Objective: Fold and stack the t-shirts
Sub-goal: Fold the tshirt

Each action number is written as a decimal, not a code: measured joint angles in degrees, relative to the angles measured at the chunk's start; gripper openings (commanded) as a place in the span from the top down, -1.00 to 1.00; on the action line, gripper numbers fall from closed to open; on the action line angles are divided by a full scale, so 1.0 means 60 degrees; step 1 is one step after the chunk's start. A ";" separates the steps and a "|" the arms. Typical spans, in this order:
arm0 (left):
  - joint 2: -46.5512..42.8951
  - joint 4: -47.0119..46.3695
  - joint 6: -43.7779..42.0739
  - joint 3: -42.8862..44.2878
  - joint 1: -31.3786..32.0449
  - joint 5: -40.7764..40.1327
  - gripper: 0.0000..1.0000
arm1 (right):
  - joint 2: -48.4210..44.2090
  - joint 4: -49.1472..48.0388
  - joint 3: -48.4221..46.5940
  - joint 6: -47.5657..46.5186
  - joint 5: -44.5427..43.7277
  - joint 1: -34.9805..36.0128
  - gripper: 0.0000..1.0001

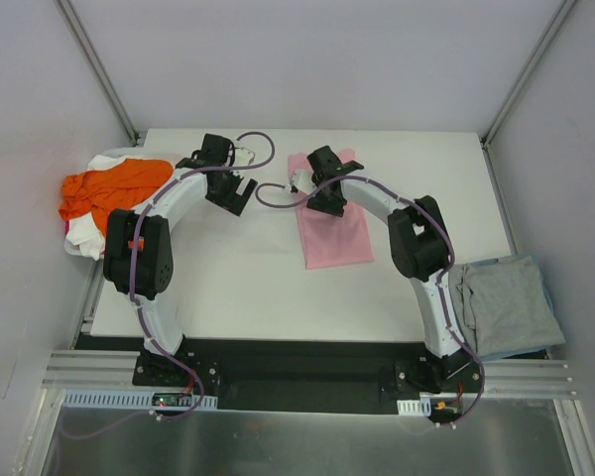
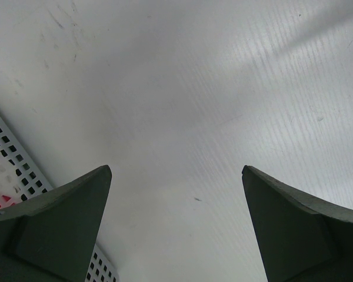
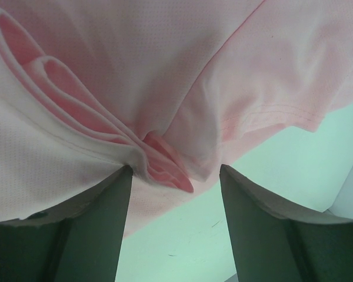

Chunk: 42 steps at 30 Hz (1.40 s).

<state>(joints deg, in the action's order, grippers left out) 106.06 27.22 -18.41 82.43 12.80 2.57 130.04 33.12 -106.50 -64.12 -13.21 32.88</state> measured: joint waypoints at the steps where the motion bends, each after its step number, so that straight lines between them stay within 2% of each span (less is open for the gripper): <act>1: 0.0000 0.0000 0.0000 0.0000 0.0000 0.0000 -0.89 | 0.0000 0.0015 0.0000 0.0004 0.0004 0.0000 -0.30; 9: -0.0015 0.0004 0.0000 -0.0004 0.0000 0.0026 -0.89 | -0.0586 0.0259 0.0058 0.0240 -0.0015 0.0018 -0.30; 12: -0.0069 0.0000 0.0000 -0.0004 0.0004 0.0040 -0.93 | -0.1330 0.0335 0.0372 0.0423 -0.0120 0.0084 -0.39; 13: -0.0091 0.0004 0.0000 -0.0004 0.0004 0.0044 -0.93 | -0.1690 0.0335 0.0612 0.0492 -0.0164 0.0131 -0.49; 18: -0.0109 0.0000 -0.0007 0.0007 0.0062 0.0033 -0.99 | -0.3876 0.0452 0.2419 0.0801 -0.0328 0.0608 -0.59; 21: 0.0015 0.0007 -0.0007 0.0182 0.0066 0.0040 -0.99 | -0.4969 0.0477 0.3588 0.1002 -0.0386 0.1020 -0.72; 24: 0.0135 0.0000 0.0018 0.0408 0.0069 0.0084 -0.99 | -0.5544 0.0601 0.4477 0.1198 -0.0382 0.1348 -0.72; 31: 0.0138 0.0000 0.0171 0.0619 0.0106 0.0142 -0.99 | -0.5672 0.0831 0.5912 0.1606 -0.0015 0.1512 -0.65; 42: 0.0211 0.0004 0.0153 0.0765 0.0131 -0.0025 -0.99 | -0.4459 0.0845 0.5781 0.1982 0.0780 0.2135 -0.58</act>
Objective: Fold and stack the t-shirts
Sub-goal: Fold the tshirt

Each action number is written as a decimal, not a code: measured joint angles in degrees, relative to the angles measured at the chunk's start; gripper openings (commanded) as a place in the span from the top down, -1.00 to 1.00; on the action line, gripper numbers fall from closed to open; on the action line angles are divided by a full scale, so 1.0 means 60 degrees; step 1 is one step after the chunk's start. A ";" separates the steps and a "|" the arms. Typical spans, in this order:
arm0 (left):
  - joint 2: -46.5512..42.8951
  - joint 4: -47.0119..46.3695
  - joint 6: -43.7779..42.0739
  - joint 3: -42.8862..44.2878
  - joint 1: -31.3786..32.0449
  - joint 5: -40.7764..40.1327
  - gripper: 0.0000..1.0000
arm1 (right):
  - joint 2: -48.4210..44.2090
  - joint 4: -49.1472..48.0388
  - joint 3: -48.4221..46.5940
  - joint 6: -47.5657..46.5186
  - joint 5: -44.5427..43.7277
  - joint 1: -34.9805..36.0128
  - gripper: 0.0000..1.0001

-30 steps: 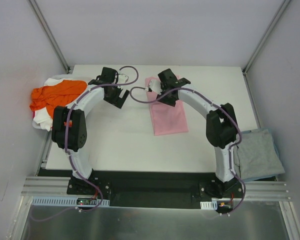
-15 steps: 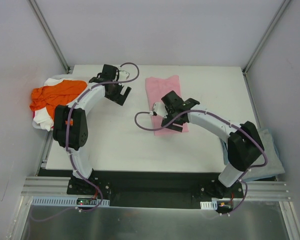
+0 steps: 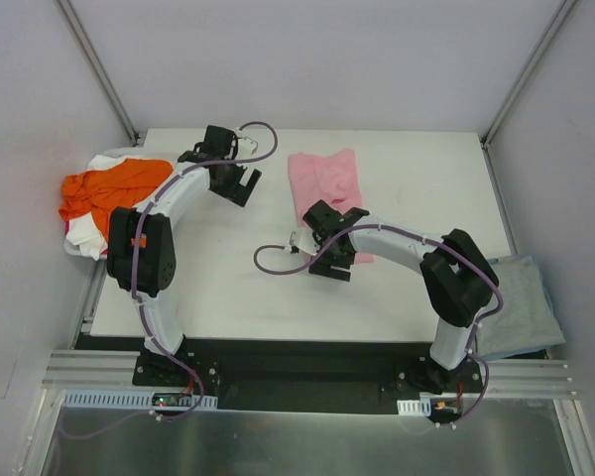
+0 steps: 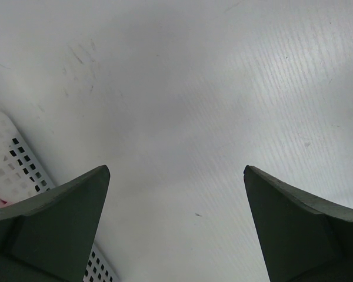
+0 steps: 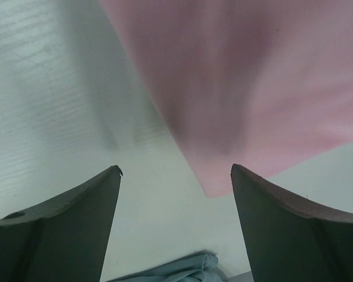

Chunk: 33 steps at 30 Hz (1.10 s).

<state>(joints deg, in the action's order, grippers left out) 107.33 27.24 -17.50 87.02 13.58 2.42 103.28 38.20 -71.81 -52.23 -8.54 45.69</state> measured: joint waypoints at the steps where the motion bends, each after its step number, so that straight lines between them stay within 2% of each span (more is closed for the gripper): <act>1: 0.0062 -0.0007 0.0000 0.0055 0.0000 -0.0004 -0.99 | 0.0084 -0.0015 -0.0029 0.0018 0.0025 0.0047 -0.58; 17: 0.0401 -0.0004 -0.0004 0.0157 0.0000 0.0000 -0.99 | 0.1038 -0.0393 -0.0499 -0.0164 0.0058 0.0149 -0.56; 33: 0.0401 -0.0004 -0.0004 0.0157 0.0000 0.0000 -0.99 | 0.1523 -0.0357 -0.1111 -0.0444 0.0295 -0.0295 -0.54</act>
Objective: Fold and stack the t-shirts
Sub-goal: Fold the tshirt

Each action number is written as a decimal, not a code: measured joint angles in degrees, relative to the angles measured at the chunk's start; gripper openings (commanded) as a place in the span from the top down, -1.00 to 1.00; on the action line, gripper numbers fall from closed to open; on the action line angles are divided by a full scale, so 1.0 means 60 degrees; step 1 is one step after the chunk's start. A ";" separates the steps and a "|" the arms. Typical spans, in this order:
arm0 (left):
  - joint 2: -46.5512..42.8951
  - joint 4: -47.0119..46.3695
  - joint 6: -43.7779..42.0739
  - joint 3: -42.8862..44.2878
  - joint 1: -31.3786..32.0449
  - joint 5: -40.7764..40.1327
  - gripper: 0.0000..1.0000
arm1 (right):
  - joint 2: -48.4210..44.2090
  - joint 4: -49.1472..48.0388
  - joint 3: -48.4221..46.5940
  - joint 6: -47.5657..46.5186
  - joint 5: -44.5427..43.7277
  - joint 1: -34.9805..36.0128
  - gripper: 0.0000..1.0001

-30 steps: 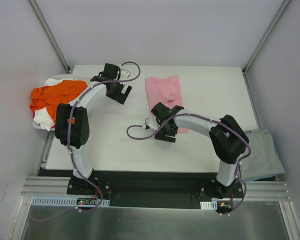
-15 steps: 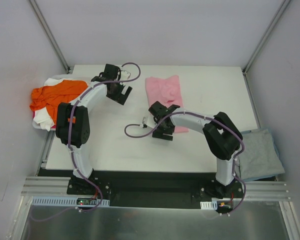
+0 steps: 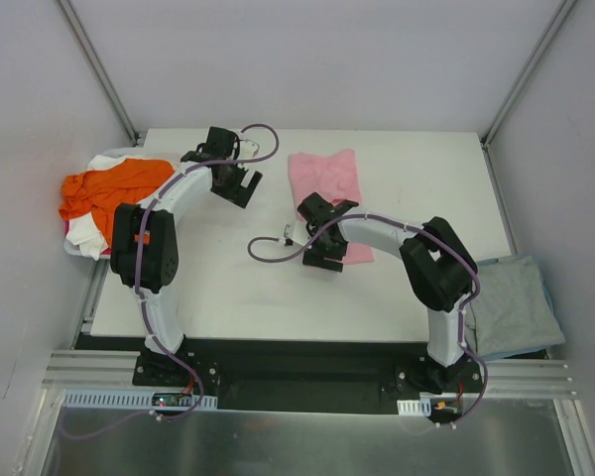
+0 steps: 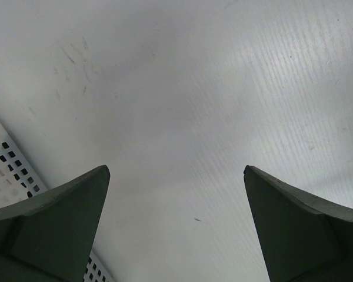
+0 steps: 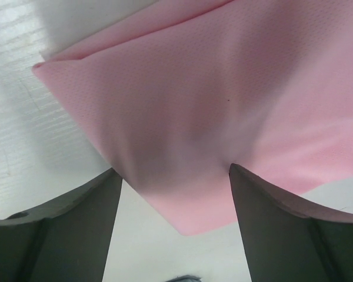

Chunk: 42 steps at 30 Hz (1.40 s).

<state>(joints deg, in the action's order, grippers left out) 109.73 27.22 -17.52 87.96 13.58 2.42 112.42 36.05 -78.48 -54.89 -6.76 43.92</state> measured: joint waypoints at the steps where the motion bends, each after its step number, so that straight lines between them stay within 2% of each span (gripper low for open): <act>1: 0.0000 0.0000 0.0000 0.0000 0.0000 0.0000 -0.99 | 0.0040 0.0015 -0.0058 -0.0025 0.0007 -0.0033 -0.52; 6: 0.0000 0.0000 0.0000 -0.0004 0.0000 0.0000 -0.99 | 0.0284 0.0149 -0.0397 -0.0146 0.0160 -0.0211 -0.43; 10: 0.0000 0.0000 0.0000 -0.0004 0.0000 -0.0004 -0.99 | 0.0477 0.0321 -0.0641 -0.0200 0.0350 -0.0310 -0.21; 15: 0.0000 0.0000 -0.0004 -0.0004 0.0000 -0.0004 -0.99 | 0.0612 0.0543 -0.0820 -0.0266 0.0572 -0.0324 -0.11; 17: 0.0000 0.0000 -0.0004 -0.0004 0.0000 -0.0004 -0.99 | 0.0616 0.0572 -0.0831 -0.0291 0.0652 -0.0350 -0.01; 21: 0.0000 0.0000 -0.0007 -0.0007 0.0000 -0.0004 -0.99 | 0.0630 0.0608 -0.0856 -0.0401 0.0907 -0.0430 0.29; 25: -0.0004 0.0000 -0.0007 -0.0025 0.0000 -0.0007 -0.98 | 0.0681 0.0583 -0.0976 -0.0550 0.0998 -0.0546 0.80; 34: -0.0004 0.0000 -0.0018 -0.0080 0.0000 -0.0011 -0.99 | 0.0648 0.0685 -0.1005 -0.0495 0.1107 -0.0455 0.90; 42: -0.0004 -0.0004 -0.0113 -0.0080 0.0000 -0.0036 -0.99 | 0.0058 0.1475 -0.0372 -0.0113 0.1694 0.0976 0.90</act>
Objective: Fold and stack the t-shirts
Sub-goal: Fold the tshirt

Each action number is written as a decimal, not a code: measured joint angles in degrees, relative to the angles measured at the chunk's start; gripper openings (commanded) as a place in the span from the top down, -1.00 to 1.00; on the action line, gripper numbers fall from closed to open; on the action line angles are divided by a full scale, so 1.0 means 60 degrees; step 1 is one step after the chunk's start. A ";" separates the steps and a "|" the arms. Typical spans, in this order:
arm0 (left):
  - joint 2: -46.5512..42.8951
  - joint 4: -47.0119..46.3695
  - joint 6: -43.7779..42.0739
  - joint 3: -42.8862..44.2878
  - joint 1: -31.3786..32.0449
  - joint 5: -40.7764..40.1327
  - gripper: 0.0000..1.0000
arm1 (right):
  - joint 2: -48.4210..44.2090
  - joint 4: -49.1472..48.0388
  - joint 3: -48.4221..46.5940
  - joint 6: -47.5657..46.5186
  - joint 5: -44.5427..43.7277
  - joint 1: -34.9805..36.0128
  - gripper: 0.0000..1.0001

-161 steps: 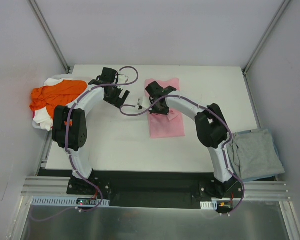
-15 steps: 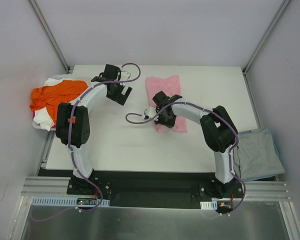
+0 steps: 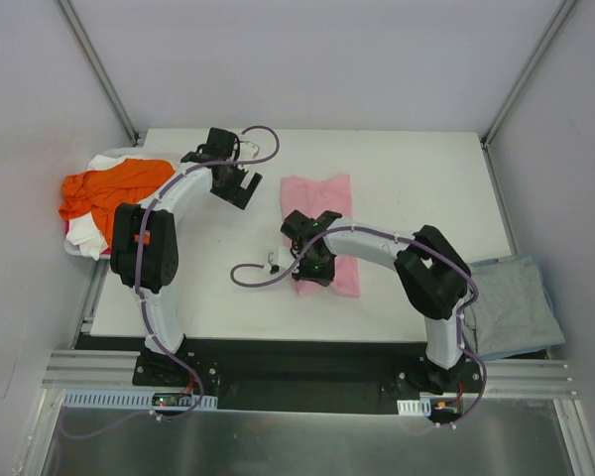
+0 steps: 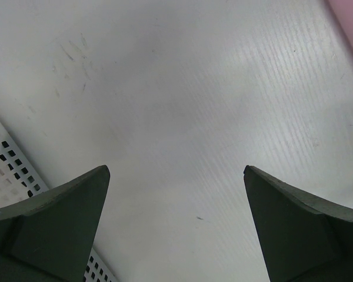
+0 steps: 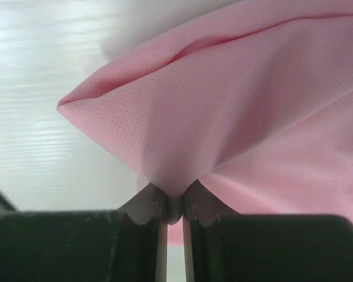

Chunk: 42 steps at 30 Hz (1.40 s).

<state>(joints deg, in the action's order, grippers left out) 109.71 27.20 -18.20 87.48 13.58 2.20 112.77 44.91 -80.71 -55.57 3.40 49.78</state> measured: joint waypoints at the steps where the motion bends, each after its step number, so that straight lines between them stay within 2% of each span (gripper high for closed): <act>1: 0.0000 0.0004 -0.0033 0.0000 0.0000 -0.0025 -0.99 | -0.0080 0.0153 0.0051 0.0084 0.0135 0.0226 0.90; 13: -0.0007 0.0000 -0.0164 -0.0117 -0.0004 -0.0208 -0.99 | -0.1366 0.1530 0.0160 0.0918 0.1384 0.1909 0.90; 27: -0.0018 -0.0004 -0.0299 -0.0124 -0.0007 -0.0222 -0.99 | -0.1920 0.2371 0.0036 0.1566 0.2237 0.3395 0.90; 32: -0.0018 -0.0076 -0.0284 -0.0124 -0.0029 -0.0448 -0.99 | -0.1916 0.2630 -0.0688 0.1588 0.2022 0.3712 0.92; 42: -0.0018 -0.0299 -0.0146 -0.0197 -0.0157 -0.0466 -0.99 | -0.1880 0.2299 -0.1348 0.1570 0.0138 0.3391 0.92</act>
<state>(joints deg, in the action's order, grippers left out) 109.60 25.41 -19.07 86.30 12.64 -0.60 101.49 58.70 -88.79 -46.15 4.23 70.13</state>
